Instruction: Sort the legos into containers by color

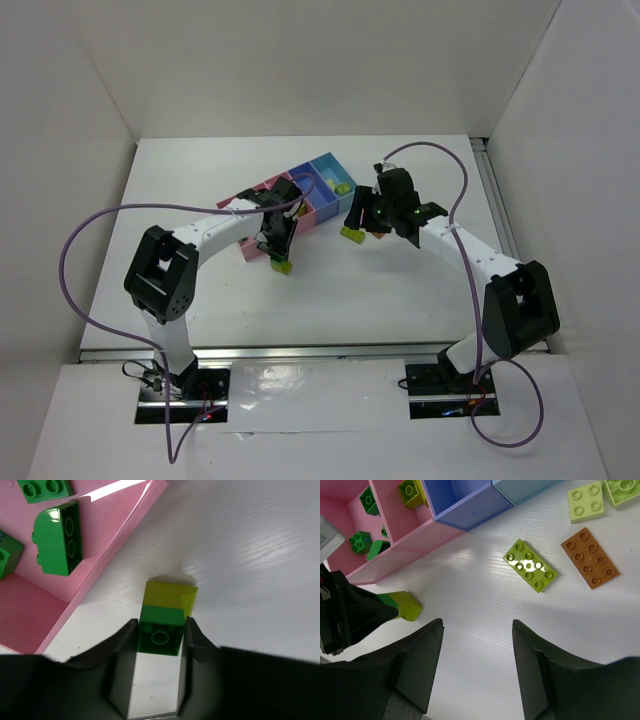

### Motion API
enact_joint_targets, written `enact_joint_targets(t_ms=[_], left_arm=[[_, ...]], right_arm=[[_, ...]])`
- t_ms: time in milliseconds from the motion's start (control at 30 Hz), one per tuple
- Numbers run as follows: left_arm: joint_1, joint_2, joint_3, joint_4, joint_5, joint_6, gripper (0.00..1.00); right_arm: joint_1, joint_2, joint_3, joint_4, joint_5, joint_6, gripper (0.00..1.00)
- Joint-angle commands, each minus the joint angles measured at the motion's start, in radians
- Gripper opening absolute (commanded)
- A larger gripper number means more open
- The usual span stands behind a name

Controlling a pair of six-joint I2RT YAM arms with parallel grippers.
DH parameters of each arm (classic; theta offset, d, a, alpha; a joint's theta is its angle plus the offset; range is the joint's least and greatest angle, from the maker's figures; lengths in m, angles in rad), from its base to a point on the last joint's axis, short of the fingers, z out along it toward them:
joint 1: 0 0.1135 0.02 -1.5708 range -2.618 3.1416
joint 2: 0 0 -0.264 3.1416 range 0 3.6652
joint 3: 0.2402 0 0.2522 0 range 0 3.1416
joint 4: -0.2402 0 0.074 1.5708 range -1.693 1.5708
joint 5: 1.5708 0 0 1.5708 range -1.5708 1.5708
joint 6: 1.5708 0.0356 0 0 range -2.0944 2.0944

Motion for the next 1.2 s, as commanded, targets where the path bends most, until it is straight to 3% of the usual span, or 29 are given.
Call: enact_joint_targets(t_ms=[0, 67, 100, 167, 200, 300, 433, 533, 633, 833, 1167], left_arm=[[0.001, 0.007, 0.0, 0.007, 0.028, 0.013, 0.35], [0.01, -0.002, 0.027, 0.007, 0.028, 0.013, 0.22], [0.01, -0.022, 0.027, -0.007, 0.042, 0.013, 0.09], [0.031, -0.066, 0.052, -0.007, 0.092, 0.013, 0.03], [0.068, -0.079, 0.052, -0.007, 0.208, 0.013, 0.0], [0.129, -0.117, 0.032, 0.04, 0.467, 0.023, 0.0], [0.2, -0.116, 0.043, 0.056, 0.685, 0.044, 0.0], [0.229, -0.067, 0.069, 0.056, 0.775, 0.044, 0.0], [0.229, -0.024, 0.112, 0.033, 0.786, 0.033, 0.0], [0.239, -0.004, 0.161, 0.002, 0.795, 0.033, 0.0], [0.257, -0.004, 0.152, 0.002, 0.826, 0.044, 0.0]], right_arm=[[-0.006, -0.018, 0.013, -0.011, 0.002, 0.006, 0.64], [-0.006, -0.018, 0.022, -0.011, 0.002, 0.006, 0.64], [-0.006, -0.018, 0.022, -0.011, 0.002, -0.003, 0.64], [-0.006, -0.018, 0.022, -0.021, -0.007, -0.014, 0.64], [-0.006, -0.018, 0.022, -0.021, -0.054, -0.043, 0.64], [-0.017, -0.028, 0.012, 0.005, -0.18, -0.136, 0.67], [-0.026, -0.049, 0.024, -0.013, -0.412, -0.245, 0.77], [0.014, -0.04, 0.093, -0.085, -0.426, -0.346, 0.84], [0.132, -0.018, 0.165, -0.196, -0.27, -0.428, 0.91], [0.27, 0.103, 0.286, -0.279, -0.064, -0.498, 0.93], [0.361, 0.175, 0.285, -0.14, 0.052, -0.508, 0.93]])
